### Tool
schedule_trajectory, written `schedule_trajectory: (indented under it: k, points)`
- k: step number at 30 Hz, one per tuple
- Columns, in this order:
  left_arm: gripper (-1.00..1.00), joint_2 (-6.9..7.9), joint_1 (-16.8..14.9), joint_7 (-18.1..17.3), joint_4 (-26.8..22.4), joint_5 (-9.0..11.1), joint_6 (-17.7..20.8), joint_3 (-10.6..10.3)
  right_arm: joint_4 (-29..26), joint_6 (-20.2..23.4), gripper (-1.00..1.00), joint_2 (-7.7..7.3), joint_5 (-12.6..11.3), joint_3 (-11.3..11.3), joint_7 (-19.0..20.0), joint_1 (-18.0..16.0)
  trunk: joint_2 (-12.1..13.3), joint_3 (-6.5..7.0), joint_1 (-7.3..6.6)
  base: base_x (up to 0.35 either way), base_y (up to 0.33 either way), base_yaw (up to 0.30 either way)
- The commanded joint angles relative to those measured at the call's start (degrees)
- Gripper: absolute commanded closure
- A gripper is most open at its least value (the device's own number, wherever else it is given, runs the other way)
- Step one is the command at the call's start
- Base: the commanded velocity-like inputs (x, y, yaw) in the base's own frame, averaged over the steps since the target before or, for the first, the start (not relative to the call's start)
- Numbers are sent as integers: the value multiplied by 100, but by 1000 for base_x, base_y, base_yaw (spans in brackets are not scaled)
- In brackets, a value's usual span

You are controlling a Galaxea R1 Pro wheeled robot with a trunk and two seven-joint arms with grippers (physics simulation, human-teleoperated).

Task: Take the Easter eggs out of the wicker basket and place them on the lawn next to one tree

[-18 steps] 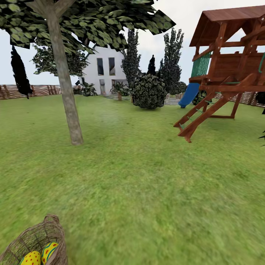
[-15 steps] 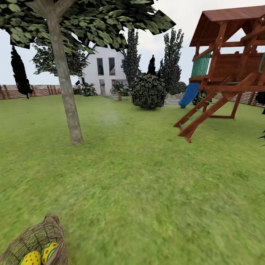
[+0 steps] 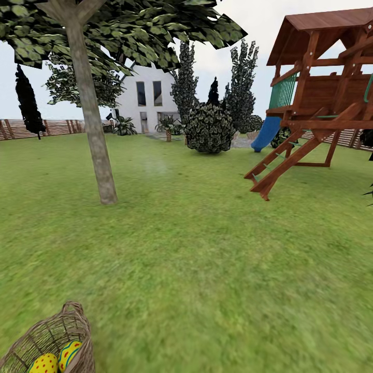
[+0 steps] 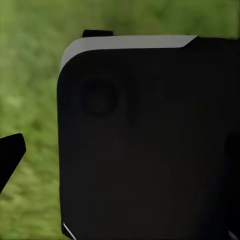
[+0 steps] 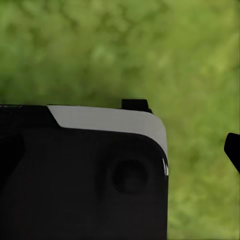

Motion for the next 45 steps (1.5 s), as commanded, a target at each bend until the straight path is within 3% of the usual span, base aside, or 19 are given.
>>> schedule_trajectory:
  k: [1,22,45]
  points:
    - [-100,1,-2,-1,-2,8,-1,18,7,-18,-100,2,2,4,4,-4,-3,-6,0,0,0,0]
    - [-100,6,-2,1,-10,8,-2,18,-14,-18,-100,-15,1,-2,-25,-4,-3,-6,0,0,0,5]
    - [-100,6,-2,1,-11,8,-2,18,0,-16,-100,-3,10,6,-30,-4,-3,-6,0,0,0,281]
